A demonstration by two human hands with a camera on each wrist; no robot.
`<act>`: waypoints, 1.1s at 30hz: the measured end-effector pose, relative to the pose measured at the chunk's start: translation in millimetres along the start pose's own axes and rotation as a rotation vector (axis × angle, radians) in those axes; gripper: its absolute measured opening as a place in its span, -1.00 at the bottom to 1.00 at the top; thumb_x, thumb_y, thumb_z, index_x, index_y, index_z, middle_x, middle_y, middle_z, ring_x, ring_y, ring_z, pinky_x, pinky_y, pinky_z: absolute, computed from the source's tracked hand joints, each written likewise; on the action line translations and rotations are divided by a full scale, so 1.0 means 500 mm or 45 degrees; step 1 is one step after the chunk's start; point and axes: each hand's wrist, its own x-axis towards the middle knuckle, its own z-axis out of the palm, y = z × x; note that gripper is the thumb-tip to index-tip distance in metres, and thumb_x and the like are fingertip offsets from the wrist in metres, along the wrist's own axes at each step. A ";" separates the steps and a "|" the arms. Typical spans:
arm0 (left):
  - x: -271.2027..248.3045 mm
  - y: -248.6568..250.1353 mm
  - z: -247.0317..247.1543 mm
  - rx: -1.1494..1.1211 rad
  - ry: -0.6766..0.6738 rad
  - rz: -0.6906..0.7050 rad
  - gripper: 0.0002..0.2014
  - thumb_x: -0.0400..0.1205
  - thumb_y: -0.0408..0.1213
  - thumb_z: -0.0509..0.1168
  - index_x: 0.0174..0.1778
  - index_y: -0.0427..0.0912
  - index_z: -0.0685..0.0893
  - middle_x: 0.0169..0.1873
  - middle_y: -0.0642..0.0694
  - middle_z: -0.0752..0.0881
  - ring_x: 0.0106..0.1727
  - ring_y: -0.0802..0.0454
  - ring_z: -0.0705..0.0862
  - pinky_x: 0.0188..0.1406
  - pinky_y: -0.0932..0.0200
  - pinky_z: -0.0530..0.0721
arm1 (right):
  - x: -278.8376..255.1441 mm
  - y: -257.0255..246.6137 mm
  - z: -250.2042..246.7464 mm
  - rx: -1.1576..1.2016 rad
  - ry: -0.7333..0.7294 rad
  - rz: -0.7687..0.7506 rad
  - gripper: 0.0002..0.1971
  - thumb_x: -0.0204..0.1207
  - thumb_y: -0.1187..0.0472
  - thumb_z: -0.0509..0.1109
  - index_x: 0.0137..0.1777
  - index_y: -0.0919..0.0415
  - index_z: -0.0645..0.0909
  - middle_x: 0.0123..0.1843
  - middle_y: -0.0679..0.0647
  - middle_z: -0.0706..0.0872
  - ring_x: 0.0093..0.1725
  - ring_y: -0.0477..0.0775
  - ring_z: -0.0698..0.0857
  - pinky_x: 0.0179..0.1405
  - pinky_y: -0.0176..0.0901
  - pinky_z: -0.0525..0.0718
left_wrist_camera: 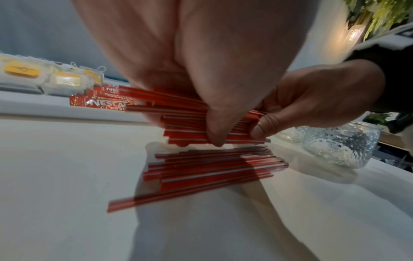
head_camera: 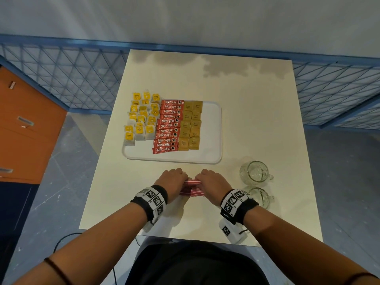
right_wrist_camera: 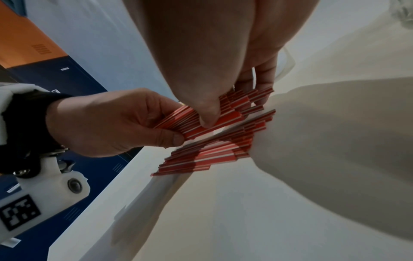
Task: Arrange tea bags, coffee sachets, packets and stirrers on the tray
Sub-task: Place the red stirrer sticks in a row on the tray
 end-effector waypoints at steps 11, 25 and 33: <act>-0.003 -0.012 -0.024 -0.010 -0.095 0.024 -0.77 0.71 -0.08 0.27 0.22 -0.05 0.51 0.03 -0.08 0.74 -0.04 -0.11 0.70 0.04 -0.01 0.64 | 0.010 -0.011 -0.079 0.207 -0.132 -0.029 -0.79 0.73 0.11 0.20 0.27 0.05 0.59 0.12 0.05 0.75 0.02 0.14 0.71 0.08 0.11 0.69; -0.021 -0.007 -0.073 -0.631 -0.135 0.046 -0.53 0.73 0.20 0.21 -0.16 -0.17 0.65 -0.34 -0.08 0.69 -0.35 0.01 0.60 -0.33 0.12 0.47 | 0.018 -0.001 -0.176 0.867 0.054 0.072 -0.77 0.64 0.13 0.38 0.20 0.06 0.81 0.04 -0.08 0.82 0.03 -0.04 0.77 0.12 -0.10 0.72; -0.026 0.015 -0.093 -0.876 -0.103 -0.022 -0.55 0.74 0.10 0.28 -0.31 -0.19 0.59 -0.53 0.00 0.57 -0.56 0.11 0.53 -0.44 0.14 0.55 | 0.021 -0.006 -0.196 1.139 0.131 0.280 -0.42 0.84 -0.21 0.00 0.01 0.07 0.79 -0.23 -0.03 0.76 -0.26 -0.08 0.68 -0.12 -0.15 0.63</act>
